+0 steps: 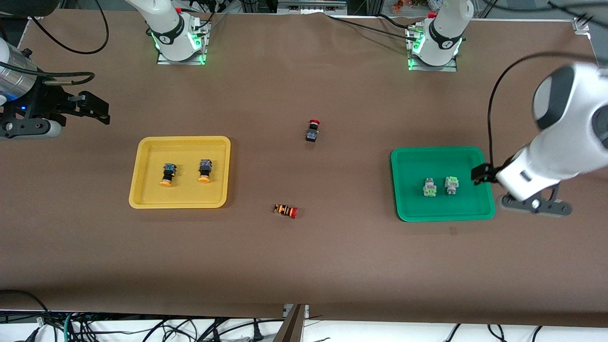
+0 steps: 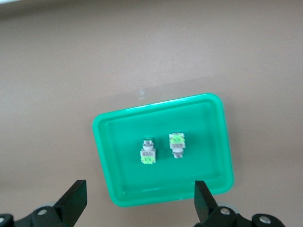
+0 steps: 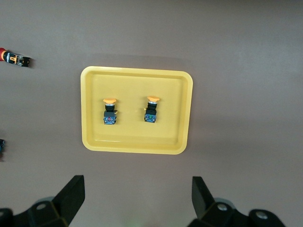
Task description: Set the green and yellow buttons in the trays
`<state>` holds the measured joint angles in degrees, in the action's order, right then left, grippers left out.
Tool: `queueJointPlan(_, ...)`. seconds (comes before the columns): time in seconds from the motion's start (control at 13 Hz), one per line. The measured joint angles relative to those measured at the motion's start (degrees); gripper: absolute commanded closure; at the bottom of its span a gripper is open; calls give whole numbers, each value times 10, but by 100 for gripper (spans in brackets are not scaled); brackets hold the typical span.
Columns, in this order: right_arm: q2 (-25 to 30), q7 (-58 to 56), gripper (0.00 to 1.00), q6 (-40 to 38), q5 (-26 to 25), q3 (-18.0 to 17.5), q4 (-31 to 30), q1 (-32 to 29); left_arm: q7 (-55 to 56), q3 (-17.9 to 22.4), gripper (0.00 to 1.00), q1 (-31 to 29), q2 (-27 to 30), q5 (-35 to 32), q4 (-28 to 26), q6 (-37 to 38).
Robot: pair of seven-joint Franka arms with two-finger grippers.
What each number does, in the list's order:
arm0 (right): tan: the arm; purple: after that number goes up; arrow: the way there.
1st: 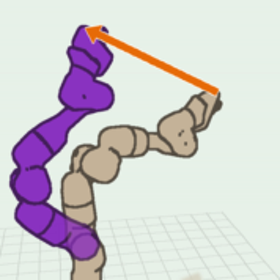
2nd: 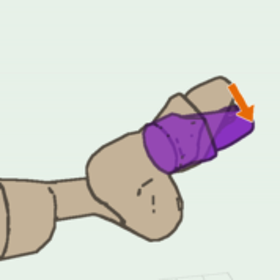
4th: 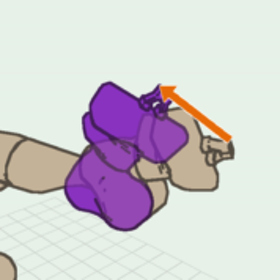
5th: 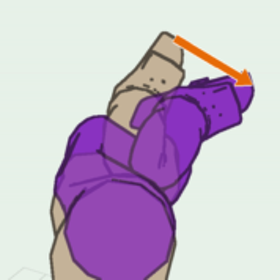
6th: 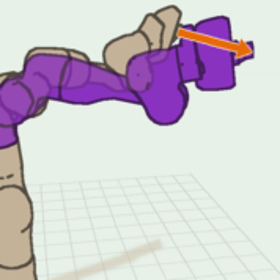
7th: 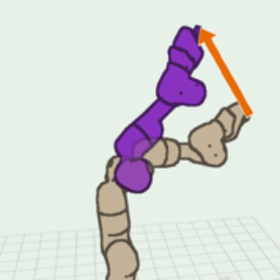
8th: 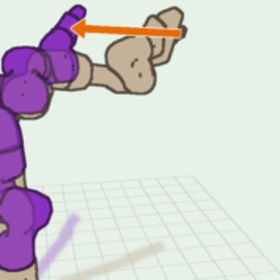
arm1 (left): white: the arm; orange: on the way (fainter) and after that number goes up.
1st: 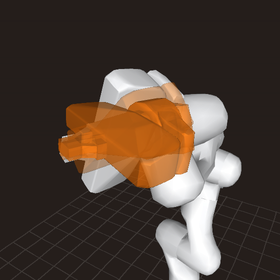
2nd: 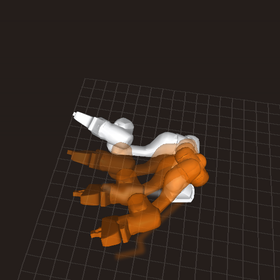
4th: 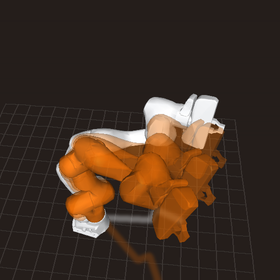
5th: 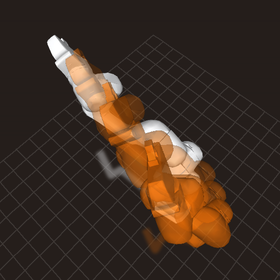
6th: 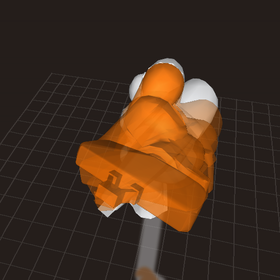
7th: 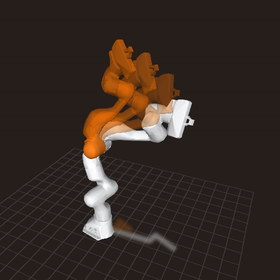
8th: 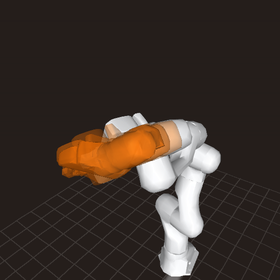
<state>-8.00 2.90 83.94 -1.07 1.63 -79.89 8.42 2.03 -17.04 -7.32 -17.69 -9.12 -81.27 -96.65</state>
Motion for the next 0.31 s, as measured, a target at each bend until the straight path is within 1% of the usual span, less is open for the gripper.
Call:
queueJointPlan(0.08,0,0,0,0,0,0,0,0,-1,32,0,26,42,28,-24,3)
queueJointPlan(0.15,0,0,0,0,0,0,0,0,-3,79,0,62,86,61,-58,2)
queueJointPlan(0.23,-1,0,0,0,0,0,0,0,-3,116,0,86,124,80,-92,-6)
queueJointPlan(0.31,-1,0,0,0,0,0,0,0,-4,135,0,93,156,87,-123,-17)
